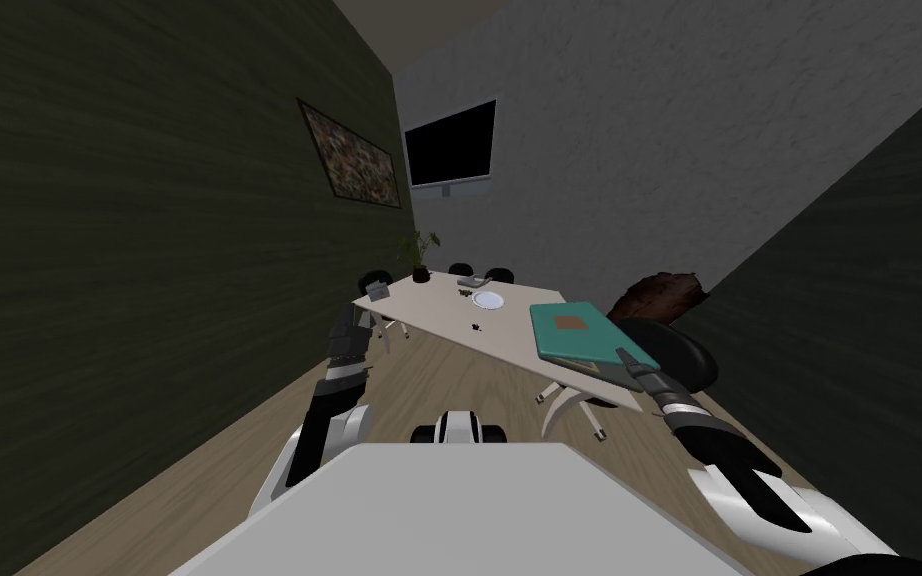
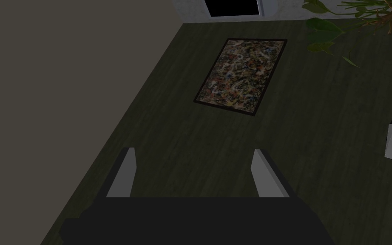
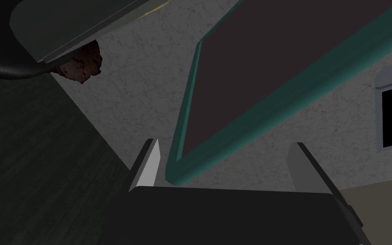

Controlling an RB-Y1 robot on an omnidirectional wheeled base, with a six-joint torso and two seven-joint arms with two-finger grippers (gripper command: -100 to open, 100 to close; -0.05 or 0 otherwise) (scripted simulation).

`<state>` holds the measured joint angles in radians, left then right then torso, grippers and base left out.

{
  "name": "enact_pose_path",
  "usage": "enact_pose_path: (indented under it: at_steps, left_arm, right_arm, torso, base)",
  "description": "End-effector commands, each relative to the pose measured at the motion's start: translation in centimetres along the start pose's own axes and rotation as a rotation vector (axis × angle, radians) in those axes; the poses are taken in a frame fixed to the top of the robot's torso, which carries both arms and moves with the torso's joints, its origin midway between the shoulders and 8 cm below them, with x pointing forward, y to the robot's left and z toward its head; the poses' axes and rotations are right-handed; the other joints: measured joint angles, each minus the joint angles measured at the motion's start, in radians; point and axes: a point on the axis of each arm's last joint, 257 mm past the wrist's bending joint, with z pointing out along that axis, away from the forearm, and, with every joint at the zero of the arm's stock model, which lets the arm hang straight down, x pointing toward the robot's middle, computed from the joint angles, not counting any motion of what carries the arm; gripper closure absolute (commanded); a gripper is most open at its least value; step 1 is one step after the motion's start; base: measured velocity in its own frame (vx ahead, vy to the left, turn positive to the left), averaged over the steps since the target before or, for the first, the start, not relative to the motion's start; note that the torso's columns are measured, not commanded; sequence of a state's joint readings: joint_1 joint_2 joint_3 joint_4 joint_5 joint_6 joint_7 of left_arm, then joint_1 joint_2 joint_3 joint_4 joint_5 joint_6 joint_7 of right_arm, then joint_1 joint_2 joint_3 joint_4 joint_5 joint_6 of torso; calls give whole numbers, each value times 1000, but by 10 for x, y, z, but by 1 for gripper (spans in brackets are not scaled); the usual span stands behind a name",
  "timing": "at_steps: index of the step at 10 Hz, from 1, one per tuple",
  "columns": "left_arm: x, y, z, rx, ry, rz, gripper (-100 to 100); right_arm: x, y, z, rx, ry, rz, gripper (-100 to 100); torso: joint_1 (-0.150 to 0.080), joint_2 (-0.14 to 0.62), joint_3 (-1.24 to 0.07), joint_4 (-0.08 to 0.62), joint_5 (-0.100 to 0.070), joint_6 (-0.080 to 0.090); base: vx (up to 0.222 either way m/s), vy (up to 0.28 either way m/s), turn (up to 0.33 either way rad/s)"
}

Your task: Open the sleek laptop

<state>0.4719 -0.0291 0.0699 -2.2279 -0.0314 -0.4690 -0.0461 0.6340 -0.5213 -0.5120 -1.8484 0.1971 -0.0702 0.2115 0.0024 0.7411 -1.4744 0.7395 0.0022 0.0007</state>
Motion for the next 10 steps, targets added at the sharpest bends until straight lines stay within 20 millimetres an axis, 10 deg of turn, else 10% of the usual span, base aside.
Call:
enact_pose_path:
  at_steps: [1,4,5,10]
  left_arm:
    - [0,0,0,0,0,0,0]
    - [0,0,0,0,0,0,0]
    - [0,0,0,0,0,0,0]
    - [0,0,0,0,0,0,0]
  right_arm:
    - [-17,5,-2,-1,-2,-1,-100]
    - [-23,8,-4,0,1,-2,-100]
    - [-24,7,-4,2,1,0,0]
    - [-25,9,-4,-2,-1,0,0]
  torso:
    - [-1,0,0,0,0,0]
    - [-1,-2,-2,-1,0,0]
    - [-1,-3,-2,-1,-1,-1]
    - [-4,-3,-2,-2,-3,0]
  base:
    - [5,7,-7]
    - [2,1,1]
    - [0,0,0]
    - [0,0,0]
